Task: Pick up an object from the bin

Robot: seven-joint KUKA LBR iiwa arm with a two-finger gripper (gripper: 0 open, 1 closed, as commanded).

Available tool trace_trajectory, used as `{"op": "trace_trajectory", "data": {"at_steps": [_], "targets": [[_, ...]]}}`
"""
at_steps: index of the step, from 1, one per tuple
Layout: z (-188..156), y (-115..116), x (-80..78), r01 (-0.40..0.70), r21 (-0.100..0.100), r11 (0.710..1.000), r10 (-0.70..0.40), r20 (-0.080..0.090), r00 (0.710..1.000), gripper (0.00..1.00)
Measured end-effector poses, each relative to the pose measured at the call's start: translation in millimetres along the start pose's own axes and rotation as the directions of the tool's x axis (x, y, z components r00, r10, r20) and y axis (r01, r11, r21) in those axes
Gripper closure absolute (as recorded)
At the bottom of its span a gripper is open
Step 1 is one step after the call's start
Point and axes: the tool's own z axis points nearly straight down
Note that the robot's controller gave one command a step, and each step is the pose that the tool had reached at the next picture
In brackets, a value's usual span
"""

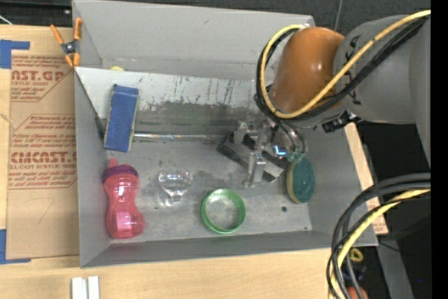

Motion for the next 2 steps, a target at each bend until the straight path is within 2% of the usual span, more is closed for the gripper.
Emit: {"op": "trace_trajectory", "data": {"at_steps": [1, 2], "targets": [[0, 0, 0.0, 0.0, 0.0, 1.0, 0.0, 0.0, 1.0, 0.0], [-16, -2, 3.0, 0.015, 0.0, 1.0, -0.015, -0.009, 1.0, 0.0]]}}
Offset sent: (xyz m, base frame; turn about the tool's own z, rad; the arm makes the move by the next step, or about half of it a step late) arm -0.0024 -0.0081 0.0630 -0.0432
